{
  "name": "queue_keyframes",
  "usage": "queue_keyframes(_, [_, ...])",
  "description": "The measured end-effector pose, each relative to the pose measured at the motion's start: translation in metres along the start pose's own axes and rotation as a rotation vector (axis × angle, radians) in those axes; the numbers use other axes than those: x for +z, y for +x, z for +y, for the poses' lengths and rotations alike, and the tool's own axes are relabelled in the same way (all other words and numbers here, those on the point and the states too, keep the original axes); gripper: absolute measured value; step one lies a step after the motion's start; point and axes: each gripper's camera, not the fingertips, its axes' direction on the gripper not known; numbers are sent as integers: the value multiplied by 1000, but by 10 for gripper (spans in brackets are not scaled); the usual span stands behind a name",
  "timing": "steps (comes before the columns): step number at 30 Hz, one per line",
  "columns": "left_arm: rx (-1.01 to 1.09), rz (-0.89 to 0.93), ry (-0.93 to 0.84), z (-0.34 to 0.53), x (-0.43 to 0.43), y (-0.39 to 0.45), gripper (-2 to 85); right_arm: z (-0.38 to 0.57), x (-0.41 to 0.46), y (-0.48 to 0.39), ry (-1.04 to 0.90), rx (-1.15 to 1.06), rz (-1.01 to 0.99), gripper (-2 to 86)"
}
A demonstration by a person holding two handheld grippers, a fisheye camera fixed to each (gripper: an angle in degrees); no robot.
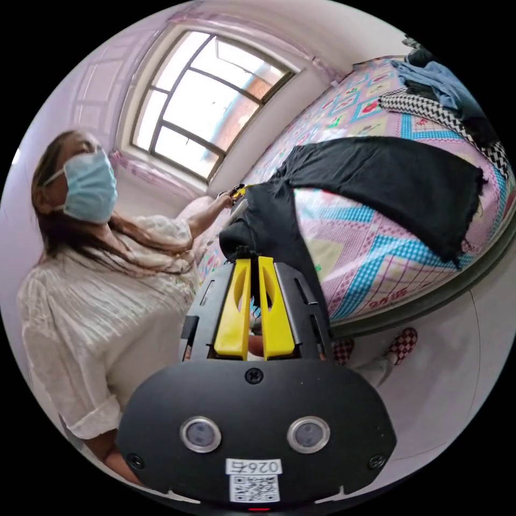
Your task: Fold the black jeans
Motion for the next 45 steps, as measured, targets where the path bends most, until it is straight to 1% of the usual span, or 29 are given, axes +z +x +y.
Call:
queue_keyframes(5, [100, -119, -4, -11, 59, 88, 4, -63, -68, 73, 139, 121, -123, -12])
queue_keyframes(6, [115, -151, -14, -13, 81, 109, 7, -69, -75, 83, 156, 140, -139, -12])
queue_keyframes(8, [137, -199, -25, -18, 120, 138, 14, -92, -96, 131, 196, 236, -205, -11])
queue_keyframes(10, [155, -301, -31, -21, 180, 166, 33, -106, -106, 169, 221, 321, -238, -8])
queue_keyframes(12, [155, -384, -46, -18, 229, 176, 46, -119, -109, 205, 215, 387, -239, 5])
queue_keyframes(14, [161, -426, -129, -11, 279, 177, 42, -125, -106, 246, 191, 501, -202, 34])
queue_keyframes(16, [193, -491, -269, 1, 335, 171, 14, -120, -104, 264, 195, 570, -185, 50])
queue_keyframes(19, [253, -571, -337, 20, 368, 163, -5, -107, -98, 262, 167, 580, -122, 63])
queue_keyframes(21, [292, -545, -325, 33, 369, 161, -8, -98, -90, 251, 158, 554, -81, 62])
queue_keyframes(23, [315, -475, -287, 50, 362, 159, -9, -89, -75, 228, 147, 500, -25, 61])
queue_keyframes(25, [342, -330, -255, 83, 348, 153, -10, -85, -61, 208, 140, 452, 42, 60])
queue_keyframes(27, [363, -221, -265, 119, 337, 145, -10, -84, -48, 183, 121, 394, 174, 58])
queue_keyframes(28, [373, -167, -279, 145, 330, 139, -10, -84, -38, 164, 108, 340, 281, 53])
queue_keyframes(29, [379, -146, -287, 159, 326, 135, -10, -84, -28, 143, 93, 278, 395, 49])
queue_keyframes(31, [388, -88, -347, 217, 315, 114, -10, -84, -10, 113, 72, 163, 539, 47])
queue_keyframes(32, [386, -81, -364, 232, 313, 107, -10, -85, 4, 97, 54, 93, 609, 50])
queue_keyframes(34, [371, -63, -421, 290, 304, 78, -10, -86, 29, 79, 9, -6, 682, 56])
queue_keyframes(36, [353, -60, -462, 333, 299, 55, -10, -89, 57, 69, -58, -83, 719, 54])
queue_keyframes(39, [309, -70, -520, 402, 293, 17, -10, -88, 98, 58, -161, -165, 762, 7])
queue_keyframes(40, [287, -63, -534, 429, 292, 2, -10, -85, 107, 51, -185, -190, 807, -5])
queue_keyframes(43, [221, -44, -578, 489, 293, -30, -10, -78, 104, 15, -166, -280, 813, -13])
queue_keyframes(45, [179, -10, -611, 520, 296, -48, -10, -75, 95, 2, -142, -268, 784, -15])
